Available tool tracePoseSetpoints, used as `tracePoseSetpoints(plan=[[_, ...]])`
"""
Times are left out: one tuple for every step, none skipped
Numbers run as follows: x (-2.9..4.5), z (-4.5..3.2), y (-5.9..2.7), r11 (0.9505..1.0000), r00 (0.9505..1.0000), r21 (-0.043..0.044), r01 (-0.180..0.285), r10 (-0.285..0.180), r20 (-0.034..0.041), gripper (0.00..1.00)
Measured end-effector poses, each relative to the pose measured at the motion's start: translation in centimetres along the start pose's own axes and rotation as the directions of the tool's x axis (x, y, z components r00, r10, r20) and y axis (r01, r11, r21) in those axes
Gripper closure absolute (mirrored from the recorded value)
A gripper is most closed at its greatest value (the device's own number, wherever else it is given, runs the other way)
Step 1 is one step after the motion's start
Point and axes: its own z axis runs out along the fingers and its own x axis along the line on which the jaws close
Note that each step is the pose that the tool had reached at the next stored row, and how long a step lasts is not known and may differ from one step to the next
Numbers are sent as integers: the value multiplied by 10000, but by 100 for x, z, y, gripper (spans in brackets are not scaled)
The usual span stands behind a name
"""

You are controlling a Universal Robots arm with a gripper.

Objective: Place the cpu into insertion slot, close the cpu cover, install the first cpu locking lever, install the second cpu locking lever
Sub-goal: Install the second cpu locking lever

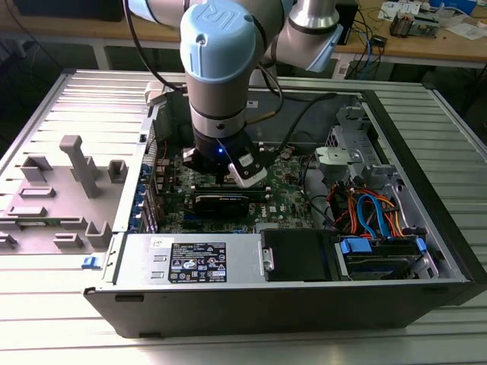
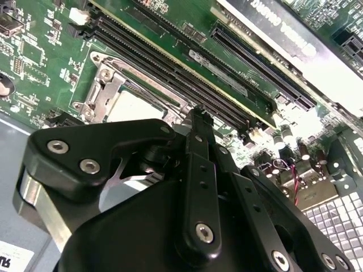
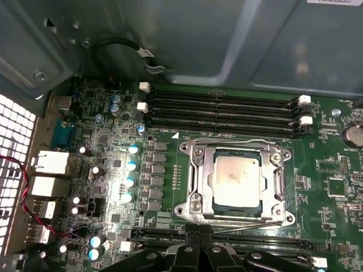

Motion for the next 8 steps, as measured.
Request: tracePoseSetpoints(plan=[[4, 12, -3, 10000, 10000, -17, 1, -1, 1, 89], [10, 19, -5, 10000, 10000, -35, -2, 2, 2, 89], [16, 29, -7, 10000, 10000, -72, -2, 2, 5, 89], [22, 36, -7, 10000, 10000, -98, -2, 2, 7, 89], [28, 51, -9, 9999, 10000, -121, -2, 2, 11, 89], [29, 62, -12, 9999, 10000, -127, -2, 2, 10, 89], [31, 73, -15, 9999, 10000, -130, -1, 1, 10, 89], [38, 84, -17, 9999, 10000, -130, -6, 6, 11, 89]])
